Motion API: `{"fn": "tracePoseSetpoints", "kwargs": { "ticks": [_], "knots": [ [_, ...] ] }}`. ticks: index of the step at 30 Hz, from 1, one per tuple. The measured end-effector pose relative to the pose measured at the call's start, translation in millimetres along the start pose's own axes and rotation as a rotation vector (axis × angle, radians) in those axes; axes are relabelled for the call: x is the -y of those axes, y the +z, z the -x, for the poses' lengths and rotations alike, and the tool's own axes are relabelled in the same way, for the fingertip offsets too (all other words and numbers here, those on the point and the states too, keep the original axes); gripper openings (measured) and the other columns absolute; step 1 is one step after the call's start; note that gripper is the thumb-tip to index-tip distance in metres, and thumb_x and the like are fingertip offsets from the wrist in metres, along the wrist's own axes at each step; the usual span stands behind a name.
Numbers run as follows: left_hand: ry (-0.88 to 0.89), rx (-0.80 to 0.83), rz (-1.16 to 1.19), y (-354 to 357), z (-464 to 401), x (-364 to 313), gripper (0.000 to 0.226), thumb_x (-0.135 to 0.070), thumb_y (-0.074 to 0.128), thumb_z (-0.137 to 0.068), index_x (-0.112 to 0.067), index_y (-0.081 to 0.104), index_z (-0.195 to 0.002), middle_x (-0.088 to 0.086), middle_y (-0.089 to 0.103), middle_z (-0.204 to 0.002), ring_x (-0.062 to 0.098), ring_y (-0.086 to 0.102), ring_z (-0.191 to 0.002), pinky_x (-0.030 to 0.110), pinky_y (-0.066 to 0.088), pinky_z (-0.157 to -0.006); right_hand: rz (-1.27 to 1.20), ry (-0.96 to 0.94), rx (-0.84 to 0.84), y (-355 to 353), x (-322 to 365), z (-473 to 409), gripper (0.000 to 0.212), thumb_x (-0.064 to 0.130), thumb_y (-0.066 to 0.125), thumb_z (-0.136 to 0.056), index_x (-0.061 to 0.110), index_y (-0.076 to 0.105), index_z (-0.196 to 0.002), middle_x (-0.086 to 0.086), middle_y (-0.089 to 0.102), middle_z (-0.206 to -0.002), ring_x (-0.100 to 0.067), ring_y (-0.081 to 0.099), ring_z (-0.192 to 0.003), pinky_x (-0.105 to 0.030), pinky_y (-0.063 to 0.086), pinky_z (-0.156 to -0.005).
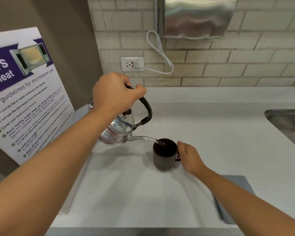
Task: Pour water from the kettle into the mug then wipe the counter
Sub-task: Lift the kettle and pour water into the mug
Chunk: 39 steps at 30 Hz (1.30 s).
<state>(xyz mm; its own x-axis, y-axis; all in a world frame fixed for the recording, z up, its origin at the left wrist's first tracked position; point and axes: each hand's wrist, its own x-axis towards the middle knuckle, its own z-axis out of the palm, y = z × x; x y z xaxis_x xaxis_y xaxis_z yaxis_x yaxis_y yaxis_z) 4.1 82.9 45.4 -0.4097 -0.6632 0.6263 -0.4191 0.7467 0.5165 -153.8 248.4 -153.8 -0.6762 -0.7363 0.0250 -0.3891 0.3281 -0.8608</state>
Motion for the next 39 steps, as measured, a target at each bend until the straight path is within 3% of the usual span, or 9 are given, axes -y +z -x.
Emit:
{"fn": "tracePoseSetpoints", "kwargs": {
  "ticks": [4,9,16,22,29,35,39],
  "knots": [
    [0.024,0.022,-0.044,-3.1,-2.2,-4.2,0.034,-0.039,0.061,-0.066,-0.011,0.054,-0.048,-0.005,0.041,-0.037,0.016,0.039,-0.040,0.025,0.037,-0.047,0.022,-0.003,-0.008,-0.3,0.9,0.5,0.045,0.037,0.025,-0.099,0.011,0.037,-0.064,-0.011,0.045,-0.065,-0.022,0.047,-0.065,-0.049,0.050,-0.073],
    [0.050,0.035,-0.100,-5.7,-3.7,-9.4,0.033,-0.041,0.059,-0.066,-0.011,0.059,-0.053,-0.002,0.046,-0.041,0.020,0.044,-0.045,0.030,0.045,-0.049,0.021,0.000,0.000,-0.4,2.4,1.0,0.045,0.036,0.025,-0.099,0.011,0.037,-0.064,-0.011,0.045,-0.065,-0.022,0.047,-0.066,-0.049,0.050,-0.074],
    [0.070,0.042,-0.081,-4.8,-2.7,-10.8,0.033,-0.041,0.058,-0.066,-0.012,0.057,-0.051,-0.005,0.041,-0.039,0.016,0.039,-0.041,0.023,0.036,-0.047,0.017,0.009,0.012,-1.2,3.9,1.5,0.045,0.036,0.024,-0.100,0.010,0.037,-0.064,-0.013,0.048,-0.067,-0.023,0.049,-0.067,-0.049,0.049,-0.075],
    [-0.009,0.000,0.008,0.4,0.7,0.5,0.035,-0.038,0.061,-0.066,-0.008,0.054,-0.050,-0.002,0.043,-0.042,0.018,0.038,-0.043,0.027,0.039,-0.048,0.018,0.009,0.015,-2.7,5.3,3.7,0.045,0.035,0.025,-0.100,0.010,0.037,-0.064,-0.012,0.046,-0.066,-0.023,0.049,-0.067,-0.049,0.049,-0.075],
    [-0.142,-0.051,0.160,7.3,8.9,26.1,0.034,-0.035,0.062,-0.062,-0.012,0.048,-0.042,-0.006,0.034,-0.034,0.009,0.029,-0.038,0.021,0.029,-0.046,0.026,0.006,0.034,-4.6,9.4,5.4,0.045,0.035,0.025,-0.101,0.010,0.037,-0.065,-0.012,0.046,-0.068,-0.023,0.047,-0.068,-0.049,0.048,-0.078],
    [-0.295,-0.075,0.326,13.0,13.3,41.1,0.031,-0.033,0.062,-0.059,-0.017,0.046,-0.039,-0.007,0.030,-0.031,0.008,0.026,-0.039,0.025,0.031,-0.049,0.013,0.020,0.071,-6.6,8.6,4.0,0.046,0.037,0.026,-0.101,0.009,0.041,-0.067,-0.011,0.048,-0.069,-0.021,0.048,-0.068,-0.034,0.043,-0.070],
    [-0.367,-0.067,0.448,17.2,13.9,45.3,0.040,-0.031,0.063,-0.060,-0.016,0.035,-0.036,-0.008,0.021,-0.033,0.008,0.021,-0.038,0.019,0.028,-0.044,0.026,0.035,0.107,-10.3,9.4,3.2,0.048,0.038,0.025,-0.101,0.009,0.043,-0.067,-0.009,0.055,-0.071,-0.015,0.052,-0.066,-0.025,0.043,-0.067]
  ]
}}
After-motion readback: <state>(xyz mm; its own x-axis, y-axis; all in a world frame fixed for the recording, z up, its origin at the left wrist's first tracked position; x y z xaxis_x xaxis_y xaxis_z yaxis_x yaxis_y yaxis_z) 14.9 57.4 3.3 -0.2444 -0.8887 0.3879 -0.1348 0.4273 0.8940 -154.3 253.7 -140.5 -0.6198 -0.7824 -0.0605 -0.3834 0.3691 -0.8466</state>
